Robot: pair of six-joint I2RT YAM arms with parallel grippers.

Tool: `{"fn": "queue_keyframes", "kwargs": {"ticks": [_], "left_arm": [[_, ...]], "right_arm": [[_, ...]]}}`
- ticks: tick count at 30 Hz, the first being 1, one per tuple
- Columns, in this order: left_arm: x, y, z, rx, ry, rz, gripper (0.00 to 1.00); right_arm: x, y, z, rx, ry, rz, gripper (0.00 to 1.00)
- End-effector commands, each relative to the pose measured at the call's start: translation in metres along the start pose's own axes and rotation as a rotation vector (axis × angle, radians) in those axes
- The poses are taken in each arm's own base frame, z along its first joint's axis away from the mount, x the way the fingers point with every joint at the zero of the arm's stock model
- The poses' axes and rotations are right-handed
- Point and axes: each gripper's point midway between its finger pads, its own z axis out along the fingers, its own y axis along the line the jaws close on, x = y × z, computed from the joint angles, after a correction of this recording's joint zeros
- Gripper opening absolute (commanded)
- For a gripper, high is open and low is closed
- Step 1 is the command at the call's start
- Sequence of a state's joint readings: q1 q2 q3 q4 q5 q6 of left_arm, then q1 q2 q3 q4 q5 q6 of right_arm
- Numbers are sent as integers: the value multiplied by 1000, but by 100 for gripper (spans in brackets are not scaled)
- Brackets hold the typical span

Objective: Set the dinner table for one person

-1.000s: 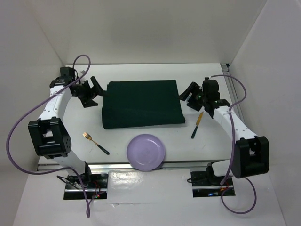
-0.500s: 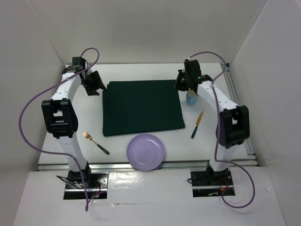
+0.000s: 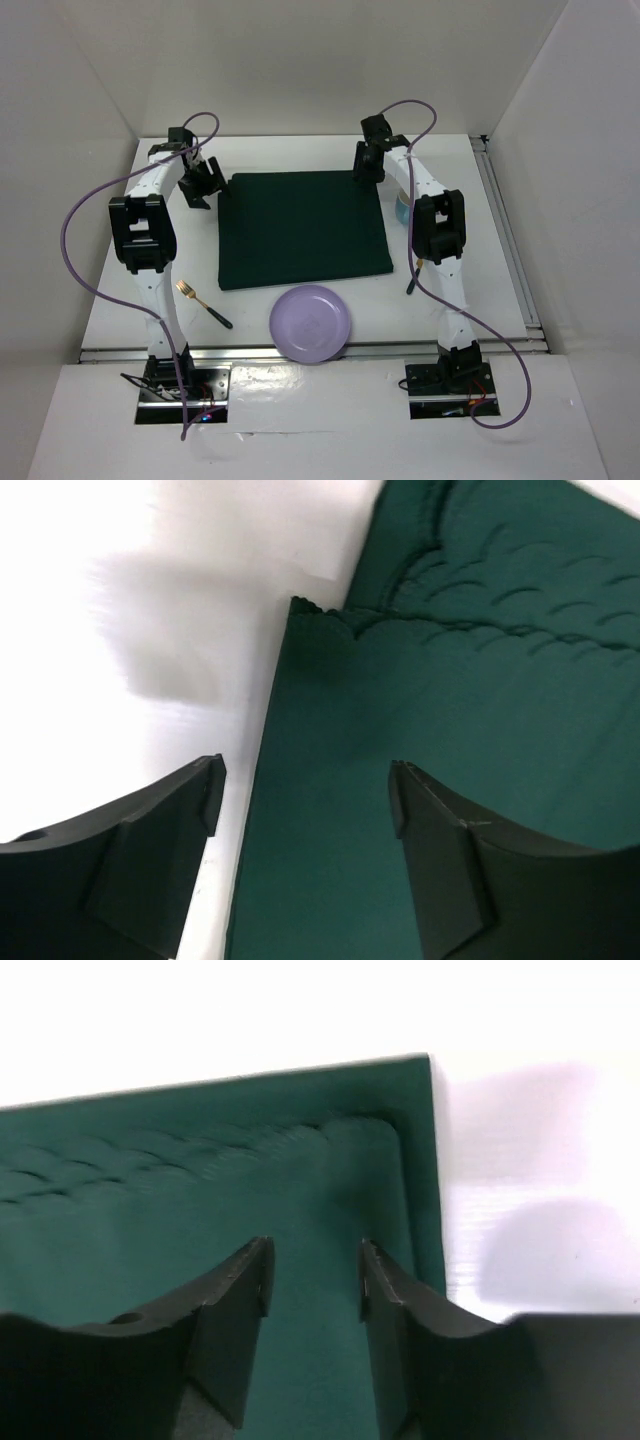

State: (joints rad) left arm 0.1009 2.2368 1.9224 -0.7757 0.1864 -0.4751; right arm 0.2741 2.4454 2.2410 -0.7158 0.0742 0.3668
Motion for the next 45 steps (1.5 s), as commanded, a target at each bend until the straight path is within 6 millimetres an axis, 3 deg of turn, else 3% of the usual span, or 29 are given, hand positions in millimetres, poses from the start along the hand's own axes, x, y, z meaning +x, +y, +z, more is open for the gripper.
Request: {"fn": "queue_keyframes", "kwargs": {"ticks": [1,12,20,22,26,28,32,36,40,41,45], "left_arm": [[-5,-8,9,18,-5,15,81],[-7,-8,35,32,11,-5,73],[-9,-11,42,28,6,-5,58],[-9,-11,42,28,6,-5,45],[-17,-16,26,31,-28,2,27],[-22,-18,18,30,-47,14,21],[-26,-21,5,26,-64,26,0],[-34,-28,-10,39,-94,42,0],[-45,-45,-40,54,-161,103,0],[-50,-54,-53,63,-195,117,0],[-57,-71,-74,99,-237,158,0]], "right_arm": [[-16,-14,-10,51,-26,-26,54],[-14,-26,9,104,-46,-70,58],[-7,-21,27,70,-31,-90,55],[-5,-28,29,80,-21,-84,50],[-11,-26,22,69,-51,-81,12],[-22,-24,14,69,-82,-78,0],[-33,-24,4,78,-119,-64,0],[-51,-22,-15,80,-176,-47,0],[-64,-21,-29,87,-219,-40,0],[-75,-20,-41,88,-254,-34,0],[-79,-21,-48,91,-273,-30,0]]}}
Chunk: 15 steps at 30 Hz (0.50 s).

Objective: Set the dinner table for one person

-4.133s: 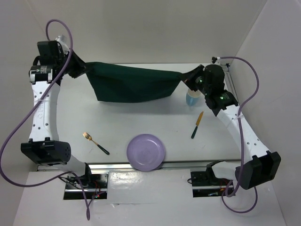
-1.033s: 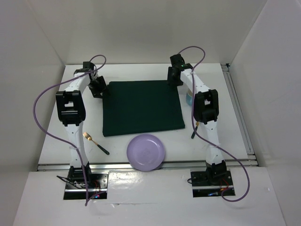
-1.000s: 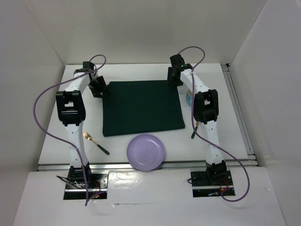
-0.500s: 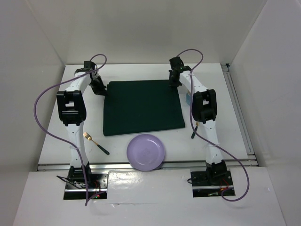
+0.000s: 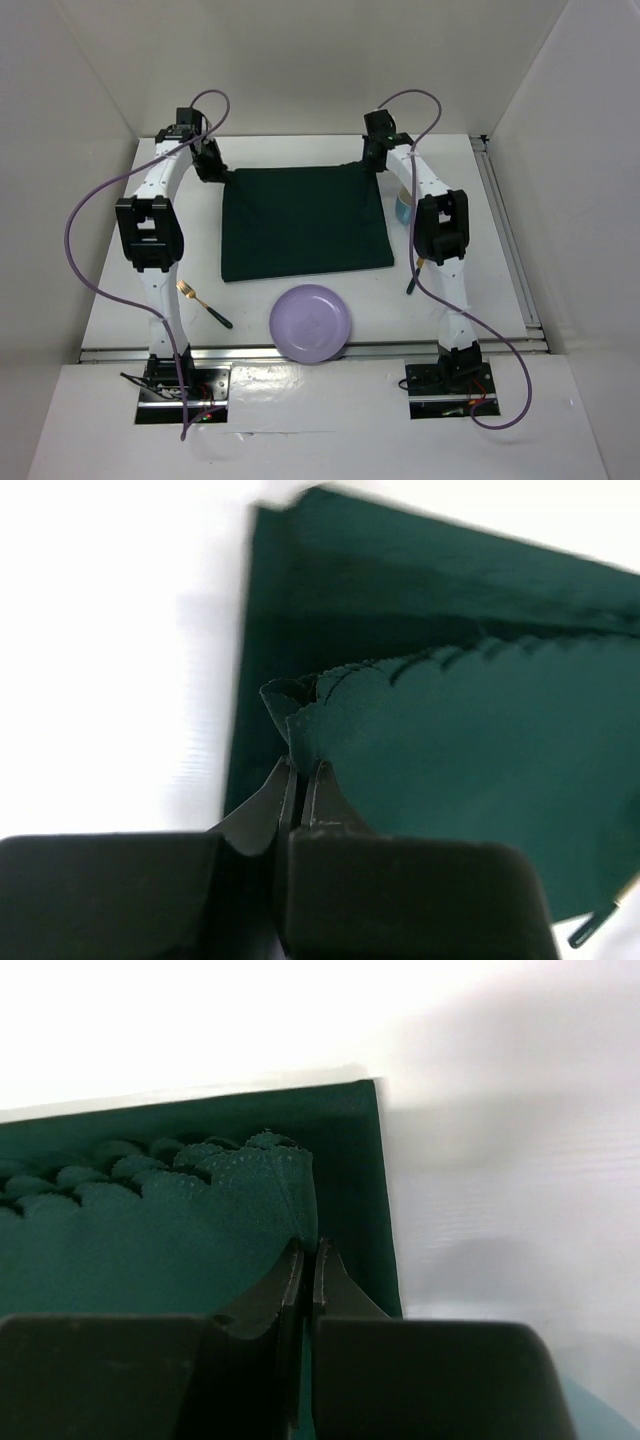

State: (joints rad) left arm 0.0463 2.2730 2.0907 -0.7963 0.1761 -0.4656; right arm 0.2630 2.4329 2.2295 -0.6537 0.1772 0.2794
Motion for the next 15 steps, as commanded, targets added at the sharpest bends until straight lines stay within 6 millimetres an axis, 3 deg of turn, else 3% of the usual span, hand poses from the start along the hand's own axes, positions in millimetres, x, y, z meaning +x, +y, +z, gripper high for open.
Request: {"fn": "queue_keyframes", "kwargs": {"ticks": [1,3,5,7,12,15], "left_arm": [[-42,-29,-60,51,-165,82,0],[-46,-43,-68,86,-173,96,0],[-44,-39,-56,79,-155,93,0],[-51,-44,-59,97,-175,99,0],[-59,-44,-26,112,-177,82,0],[-65,-49,-8,151,-188,68,0]], "right_arm": [[-58,-8,-41,18,-174,46,0],[-62,-8,-46,15,-183,48,0],[-64,-7,-46,12,-193,51,0],[-68,-5,-46,7,-206,62,0],[-75,-5,-36,13,-247,82,0],[-68,-7,-23,30,-237,89,0]]}}
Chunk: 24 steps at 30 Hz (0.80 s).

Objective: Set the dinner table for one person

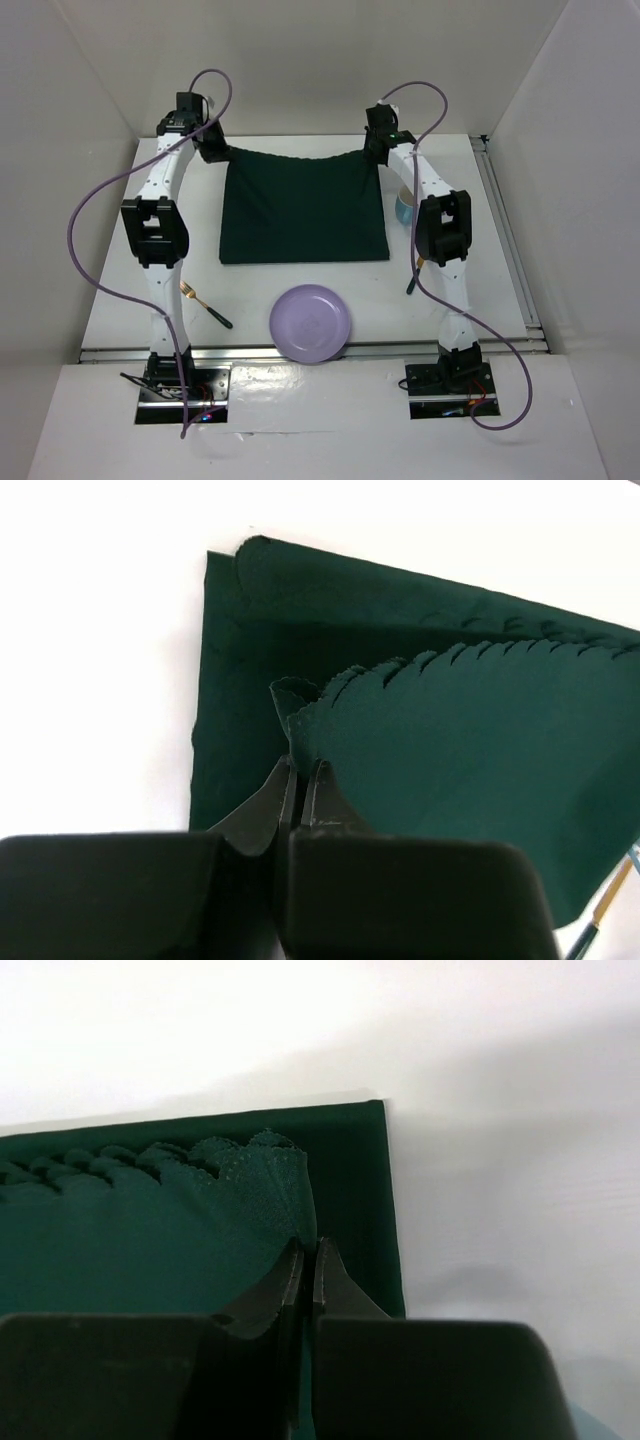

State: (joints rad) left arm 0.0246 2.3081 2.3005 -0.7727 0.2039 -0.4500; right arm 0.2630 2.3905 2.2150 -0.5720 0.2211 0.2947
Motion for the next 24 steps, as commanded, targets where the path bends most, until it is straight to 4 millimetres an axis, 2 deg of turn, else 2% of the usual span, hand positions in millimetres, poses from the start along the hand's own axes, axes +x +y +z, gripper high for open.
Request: {"fn": "queue_keyframes", "kwargs": {"ticks": [1,2,3,4,6,7,8,10,11,12,13,15,16,17,19,20,22,23,24], "left_arm": [[-9,3,34,41,-29,-22,0],[-8,3,41,52,-26,-31,10],[-13,1,44,57,-38,-36,29],[-7,5,56,62,-19,-40,63],[-7,4,56,62,-18,-49,89],[-8,6,53,47,-25,-50,99],[-17,0,37,48,-51,-44,100],[-27,0,20,22,-100,-28,100],[-25,3,14,5,-101,-19,100],[-37,-6,-11,8,-145,-11,100],[-39,-3,-22,-21,-160,-3,100],[-29,-1,-34,-37,-147,-7,100],[-33,-8,-57,-25,-176,-1,95],[-17,1,-55,-52,-139,2,89],[-2,-2,-62,-53,-116,16,72],[18,-9,-66,-19,-70,19,40],[39,-15,-65,11,-19,39,12],[61,-16,-58,5,33,45,0],[74,-19,-57,18,64,48,0]], "right_arm": [[-35,-4,4,20,-132,54,0],[-29,-3,8,14,-119,51,7],[-33,2,11,-12,-129,40,24],[-37,9,14,-43,-134,41,52],[-41,9,12,-42,-133,28,72],[-34,8,15,-36,-115,23,80],[-41,10,8,-25,-135,22,86],[-40,5,1,-5,-134,22,90],[-42,3,-10,-6,-138,23,90],[-42,2,-17,-6,-137,23,90],[-43,1,-23,-7,-138,34,87],[-37,16,-45,-56,-130,18,81],[-34,19,-53,-63,-126,11,78],[-22,29,-64,-88,-105,-21,68],[-5,40,-73,-129,-63,-72,56],[6,41,-81,-127,-28,-89,38],[33,48,-85,-172,45,-101,22],[52,48,-91,-196,108,-80,8],[62,51,-94,-220,138,-67,3]]}}
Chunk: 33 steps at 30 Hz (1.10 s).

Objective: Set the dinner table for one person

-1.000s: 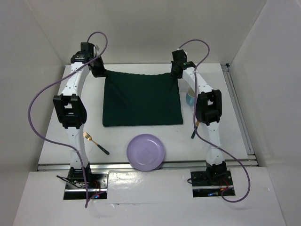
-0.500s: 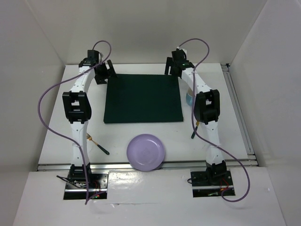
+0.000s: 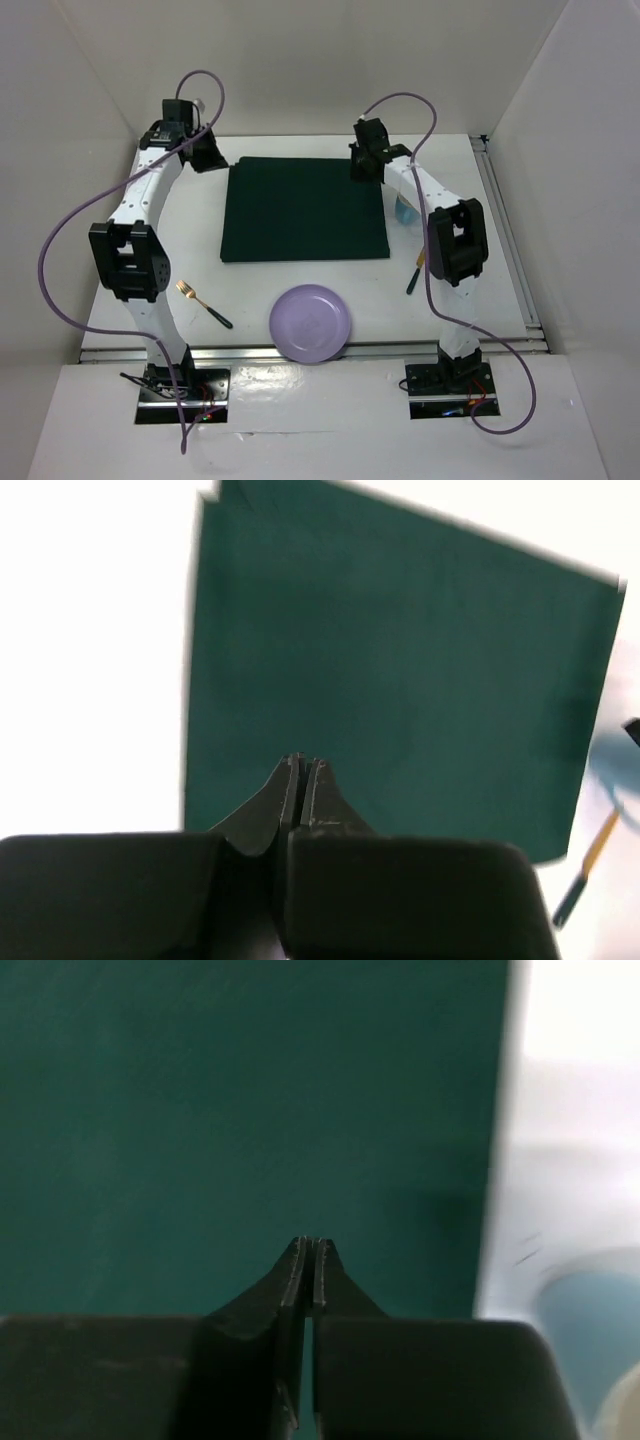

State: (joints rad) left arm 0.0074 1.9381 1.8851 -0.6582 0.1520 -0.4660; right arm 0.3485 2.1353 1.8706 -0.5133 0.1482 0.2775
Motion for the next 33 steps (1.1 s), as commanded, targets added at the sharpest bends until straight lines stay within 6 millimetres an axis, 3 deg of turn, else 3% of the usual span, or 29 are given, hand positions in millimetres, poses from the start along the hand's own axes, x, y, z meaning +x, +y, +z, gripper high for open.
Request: {"fn": "queue_keyframes", "kwargs": {"ticks": [1,2,4,5,10,12,13,17,22,28,30,31,32,33], "left_arm": [[66,-10,20,44,171,38,0],[95,-10,26,41,241,30,0],[110,-13,28,47,252,23,0],[135,-10,33,52,308,9,0],[168,-2,40,45,351,16,0],[184,3,46,25,378,12,0],[182,2,48,31,368,14,0],[203,14,61,-15,412,17,0],[226,26,58,-57,462,19,0],[227,30,46,-75,452,24,0],[220,26,41,-91,440,40,0],[207,16,38,-82,410,55,0],[200,15,36,-88,402,68,4],[189,8,30,-92,370,94,18]], "right_arm": [[30,23,-29,-125,99,25,1],[38,30,-32,-148,114,47,0],[60,32,-38,-177,167,84,0],[76,34,-38,-181,198,89,0],[104,38,-42,-191,254,86,0],[125,33,-35,-148,294,69,0],[127,36,-36,-154,296,62,0],[159,21,-25,-62,357,70,0],[194,1,-25,5,416,64,0],[196,-10,-35,39,409,46,0],[184,-7,-36,37,388,35,0],[167,3,-41,14,356,23,0],[153,14,-47,-11,320,19,0],[143,18,-52,-17,297,-2,1]]}}
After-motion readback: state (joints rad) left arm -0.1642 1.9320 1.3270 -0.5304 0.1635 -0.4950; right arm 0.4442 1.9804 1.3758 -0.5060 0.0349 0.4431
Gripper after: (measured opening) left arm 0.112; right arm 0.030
